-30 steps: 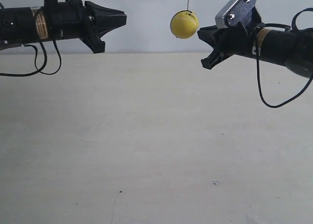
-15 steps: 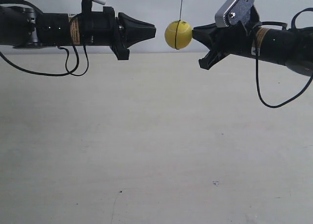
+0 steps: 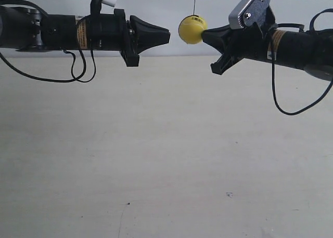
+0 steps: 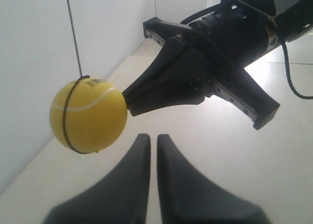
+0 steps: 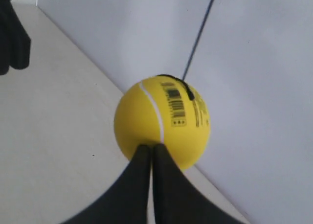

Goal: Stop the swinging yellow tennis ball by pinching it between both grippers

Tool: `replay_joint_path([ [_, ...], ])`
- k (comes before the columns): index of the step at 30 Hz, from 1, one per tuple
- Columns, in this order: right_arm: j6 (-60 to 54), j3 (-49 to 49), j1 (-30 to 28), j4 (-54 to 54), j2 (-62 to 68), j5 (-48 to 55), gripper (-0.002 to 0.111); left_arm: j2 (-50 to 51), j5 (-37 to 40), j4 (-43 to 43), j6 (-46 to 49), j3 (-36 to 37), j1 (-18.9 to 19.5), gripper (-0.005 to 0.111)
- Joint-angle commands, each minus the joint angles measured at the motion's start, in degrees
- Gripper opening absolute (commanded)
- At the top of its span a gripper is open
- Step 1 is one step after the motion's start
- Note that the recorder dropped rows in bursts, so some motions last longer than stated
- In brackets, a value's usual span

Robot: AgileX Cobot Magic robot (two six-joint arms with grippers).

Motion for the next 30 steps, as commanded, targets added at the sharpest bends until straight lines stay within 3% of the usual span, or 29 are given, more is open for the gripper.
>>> replay_joint_path([
  [1, 0.0, -0.2, 0.0, -0.4, -0.2, -1.1, 0.000, 0.1, 1.9, -1.2, 1.5, -0.4, -1.5, 0.005],
  [15, -1.9, -0.3, 0.0, 0.0, -0.2, 2.4, 0.000, 0.1, 7.8, -3.7, 3.6, -0.4, -1.5, 0.005],
  [30, -1.9, -0.3, 0.0, 0.0, -0.2, 1.1, 0.000, 0.2, 8.6, -4.6, 5.9, -0.4, -1.5, 0.005],
])
